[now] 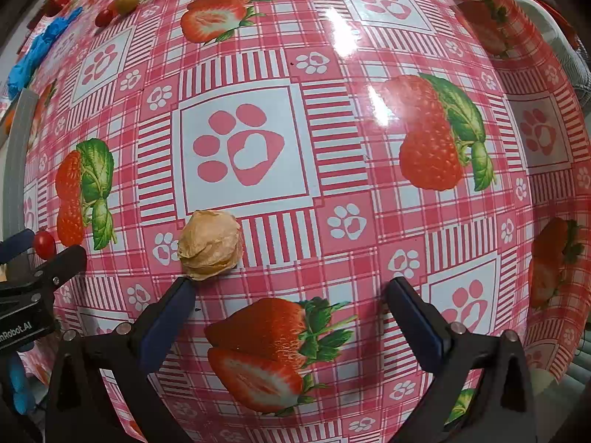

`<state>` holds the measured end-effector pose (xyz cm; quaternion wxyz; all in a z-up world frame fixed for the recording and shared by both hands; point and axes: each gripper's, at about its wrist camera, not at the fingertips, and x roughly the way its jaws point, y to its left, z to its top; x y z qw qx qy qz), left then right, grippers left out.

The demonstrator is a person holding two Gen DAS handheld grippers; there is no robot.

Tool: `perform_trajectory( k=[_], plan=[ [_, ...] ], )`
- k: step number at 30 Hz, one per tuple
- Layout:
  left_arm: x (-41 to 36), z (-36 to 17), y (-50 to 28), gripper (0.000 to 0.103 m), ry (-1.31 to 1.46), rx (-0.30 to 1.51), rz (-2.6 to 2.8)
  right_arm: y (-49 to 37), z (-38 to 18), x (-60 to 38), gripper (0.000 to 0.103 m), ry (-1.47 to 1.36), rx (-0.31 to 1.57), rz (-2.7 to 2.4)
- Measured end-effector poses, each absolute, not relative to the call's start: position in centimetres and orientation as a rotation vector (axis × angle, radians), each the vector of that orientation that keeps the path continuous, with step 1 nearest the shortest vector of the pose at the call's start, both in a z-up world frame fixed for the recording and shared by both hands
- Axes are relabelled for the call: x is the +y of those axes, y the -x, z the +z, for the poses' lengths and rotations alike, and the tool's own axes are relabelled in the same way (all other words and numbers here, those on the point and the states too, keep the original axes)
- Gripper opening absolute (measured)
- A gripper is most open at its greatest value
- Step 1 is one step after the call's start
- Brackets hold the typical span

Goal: Organize fruits

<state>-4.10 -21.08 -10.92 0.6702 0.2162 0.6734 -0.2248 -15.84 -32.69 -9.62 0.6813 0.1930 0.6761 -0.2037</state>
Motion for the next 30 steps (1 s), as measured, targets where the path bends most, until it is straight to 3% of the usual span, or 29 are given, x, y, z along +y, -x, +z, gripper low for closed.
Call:
perform_trajectory(
  k=[30],
  plan=[
    [-20.98, -10.77, 4.1, 0.102, -0.485, 1.51, -0.511, 15.57, -8.99, -32.08, 0.103, -0.428, 1.506, -0.457]
  ],
)
